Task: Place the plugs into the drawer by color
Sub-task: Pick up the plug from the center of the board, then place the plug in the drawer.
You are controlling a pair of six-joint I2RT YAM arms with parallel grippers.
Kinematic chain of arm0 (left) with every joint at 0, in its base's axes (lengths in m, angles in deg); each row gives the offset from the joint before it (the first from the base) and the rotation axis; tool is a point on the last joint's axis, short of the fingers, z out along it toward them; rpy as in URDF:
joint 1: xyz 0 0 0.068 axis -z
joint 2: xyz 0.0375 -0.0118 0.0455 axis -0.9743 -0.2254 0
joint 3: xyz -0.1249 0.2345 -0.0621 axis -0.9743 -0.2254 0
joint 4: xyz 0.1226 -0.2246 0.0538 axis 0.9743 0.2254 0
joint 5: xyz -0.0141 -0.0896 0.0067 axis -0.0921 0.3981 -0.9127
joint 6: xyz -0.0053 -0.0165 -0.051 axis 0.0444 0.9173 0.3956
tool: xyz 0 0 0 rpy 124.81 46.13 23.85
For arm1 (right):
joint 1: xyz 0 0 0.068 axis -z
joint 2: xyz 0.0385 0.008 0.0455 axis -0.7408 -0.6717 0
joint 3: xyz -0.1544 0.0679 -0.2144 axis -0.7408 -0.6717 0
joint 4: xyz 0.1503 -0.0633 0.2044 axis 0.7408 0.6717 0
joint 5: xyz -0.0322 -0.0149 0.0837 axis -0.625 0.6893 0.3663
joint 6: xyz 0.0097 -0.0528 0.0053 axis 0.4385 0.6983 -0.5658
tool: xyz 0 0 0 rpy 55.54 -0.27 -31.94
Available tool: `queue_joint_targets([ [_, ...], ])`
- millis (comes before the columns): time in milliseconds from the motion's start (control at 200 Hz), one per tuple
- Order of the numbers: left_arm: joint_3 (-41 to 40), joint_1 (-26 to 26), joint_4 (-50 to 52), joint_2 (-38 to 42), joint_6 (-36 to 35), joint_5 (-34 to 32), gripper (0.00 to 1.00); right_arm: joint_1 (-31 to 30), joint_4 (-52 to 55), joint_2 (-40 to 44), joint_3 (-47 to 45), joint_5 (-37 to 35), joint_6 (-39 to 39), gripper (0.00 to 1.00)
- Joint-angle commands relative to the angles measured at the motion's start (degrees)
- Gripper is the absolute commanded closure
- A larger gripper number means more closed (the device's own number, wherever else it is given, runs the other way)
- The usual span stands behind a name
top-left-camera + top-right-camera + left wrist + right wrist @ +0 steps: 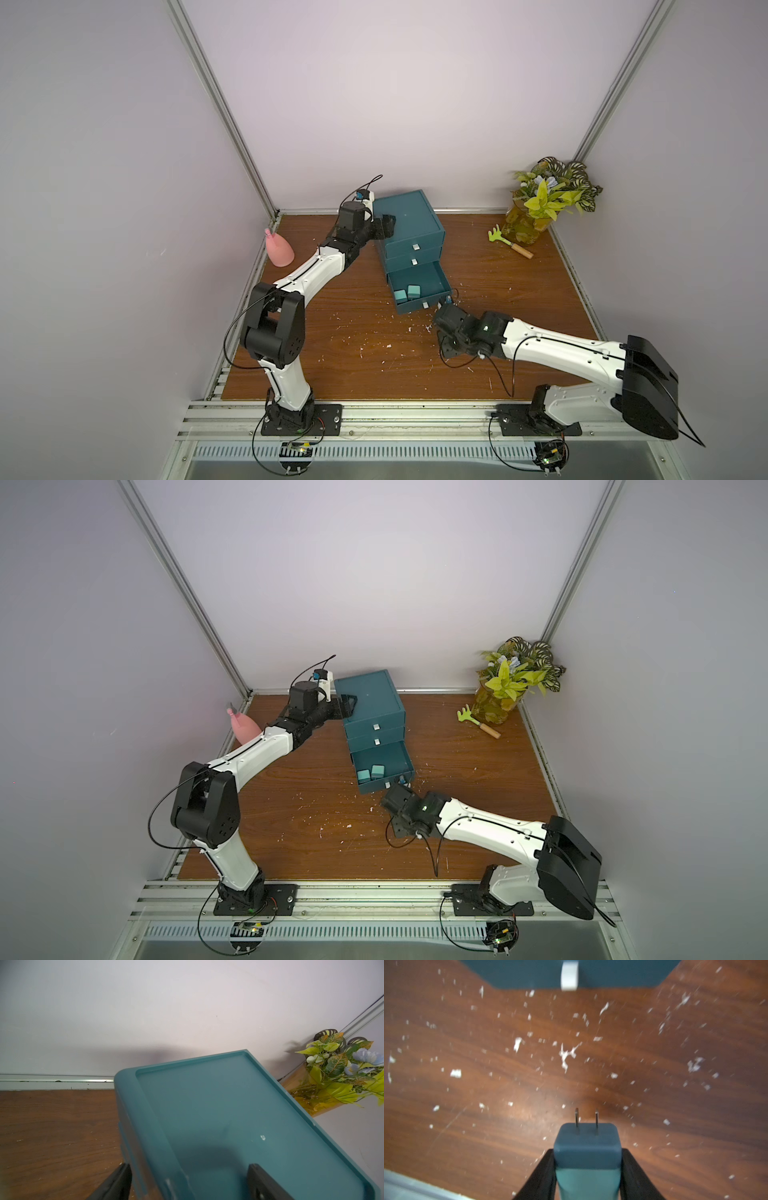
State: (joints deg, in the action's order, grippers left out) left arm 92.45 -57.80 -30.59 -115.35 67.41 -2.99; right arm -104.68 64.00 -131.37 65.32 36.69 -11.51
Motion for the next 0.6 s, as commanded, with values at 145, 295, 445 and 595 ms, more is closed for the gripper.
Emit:
queue_joint_targets([
  [145,-1.12,1.3,6.09,-1.52,-1.38,0.12,0.17,11.04,-1.9,-8.72,13.7,-4.05,18.6,0.58],
  [295,-1.01,1.3,6.43,-1.5,-2.04,-0.68,0.17,14.48,-3.32,-14.53,20.22,-3.6,22.56,0.58],
  [445,-0.81,1.3,6.6,-2.28,-1.82,-0.23,0.17,15.8,-4.47,-18.58,24.34,-3.43,23.87,0.58],
  [595,-0.76,1.3,6.78,-2.57,-2.07,-0.48,0.17,16.59,-6.48,-20.95,24.91,-2.24,23.73,0.58],
])
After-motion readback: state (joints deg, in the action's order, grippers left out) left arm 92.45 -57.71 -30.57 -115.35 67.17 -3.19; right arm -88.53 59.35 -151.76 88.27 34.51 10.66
